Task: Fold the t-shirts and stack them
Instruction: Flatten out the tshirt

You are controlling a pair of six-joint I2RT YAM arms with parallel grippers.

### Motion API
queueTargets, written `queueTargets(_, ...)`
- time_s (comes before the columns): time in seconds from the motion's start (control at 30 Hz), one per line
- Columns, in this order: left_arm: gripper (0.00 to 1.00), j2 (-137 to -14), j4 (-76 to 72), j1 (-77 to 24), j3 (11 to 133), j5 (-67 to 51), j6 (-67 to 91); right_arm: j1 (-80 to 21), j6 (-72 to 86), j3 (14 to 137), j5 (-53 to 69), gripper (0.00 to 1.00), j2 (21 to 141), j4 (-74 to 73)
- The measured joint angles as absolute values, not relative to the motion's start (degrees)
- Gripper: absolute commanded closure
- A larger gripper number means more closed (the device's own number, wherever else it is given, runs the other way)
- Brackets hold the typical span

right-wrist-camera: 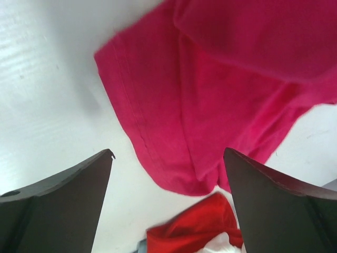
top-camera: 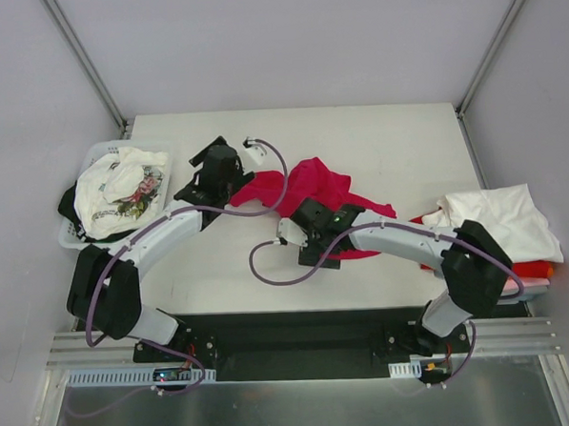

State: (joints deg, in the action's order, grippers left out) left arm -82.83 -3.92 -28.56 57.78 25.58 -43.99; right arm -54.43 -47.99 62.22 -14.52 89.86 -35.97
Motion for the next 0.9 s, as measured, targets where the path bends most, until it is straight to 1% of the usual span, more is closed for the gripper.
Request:
queueTargets(0.17,0.20,-84.7,-4.1,-28.6,57.8,25.5,-44.0,-57.3,-47.0,63.3,-14.5,0.11,96.4,-33.0)
queueTargets(0.3,0.20,-86.0,-4.3,-28.6,57.8,25.5,-44.1,-59.2,-46.7,65.1,-14.5,0.11,99.2,-31.8)
queueTargets(0.6,0.21,-88.9,-5.3,-28.4,57.8,25.3,-44.1,-60.4,-46.5,68.9,-14.3,0.14,101.8,-30.3)
queueTargets(0.9,0.21,-89.0,-6.0,-28.4,57.5,24.5,-44.0,-60.4,-46.1,69.2,-12.9,0.16,104.3,-29.3)
